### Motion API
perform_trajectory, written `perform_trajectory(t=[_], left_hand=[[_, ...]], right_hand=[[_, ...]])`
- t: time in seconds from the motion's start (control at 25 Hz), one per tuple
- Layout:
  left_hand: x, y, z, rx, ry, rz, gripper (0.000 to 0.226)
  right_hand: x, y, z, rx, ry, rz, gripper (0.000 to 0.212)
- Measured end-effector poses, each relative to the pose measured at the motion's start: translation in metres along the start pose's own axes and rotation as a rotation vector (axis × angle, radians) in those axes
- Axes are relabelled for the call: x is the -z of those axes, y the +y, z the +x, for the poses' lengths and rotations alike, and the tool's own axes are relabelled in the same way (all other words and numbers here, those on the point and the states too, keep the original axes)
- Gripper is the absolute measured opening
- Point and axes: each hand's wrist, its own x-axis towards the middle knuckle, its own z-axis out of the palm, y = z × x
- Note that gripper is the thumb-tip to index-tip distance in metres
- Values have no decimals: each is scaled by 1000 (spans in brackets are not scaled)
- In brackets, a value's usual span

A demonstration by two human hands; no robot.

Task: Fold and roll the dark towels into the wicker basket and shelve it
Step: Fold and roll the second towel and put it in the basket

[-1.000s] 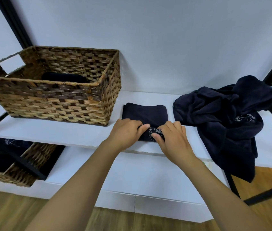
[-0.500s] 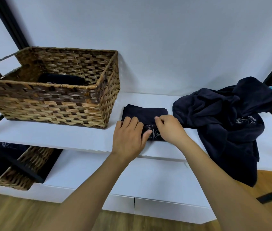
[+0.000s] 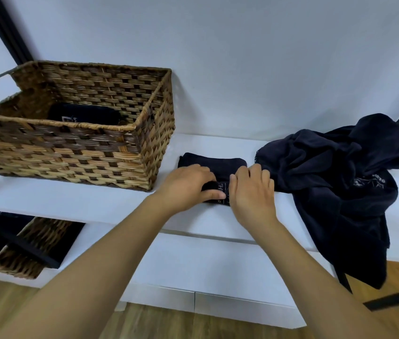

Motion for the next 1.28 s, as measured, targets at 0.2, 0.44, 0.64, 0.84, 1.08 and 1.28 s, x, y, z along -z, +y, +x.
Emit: perform_trajectory(t=[0.2,0.44,0.64,0.84,1.08,1.28], left_hand=[[12,-11,37,103,-203,-284,59],[-6,-8,42,142,95,-167,36],[-36,-11,1,-28,429,55,42],[-16,-4,-14,7,163,19,54],[19,-1,-10,151,-231,-303,36],[21,2,-15,142,-214,-378,37]], right_hand=[[-7,10,-19,84,38,-79,38],[-2,11,17,31,-125,46,50],[5,13,38,-85,-336,184,43],[17,18,43,-99,-482,240,49],[14,5,-19,226,7,-153,40],[14,4,-4,249,21,-162,44]])
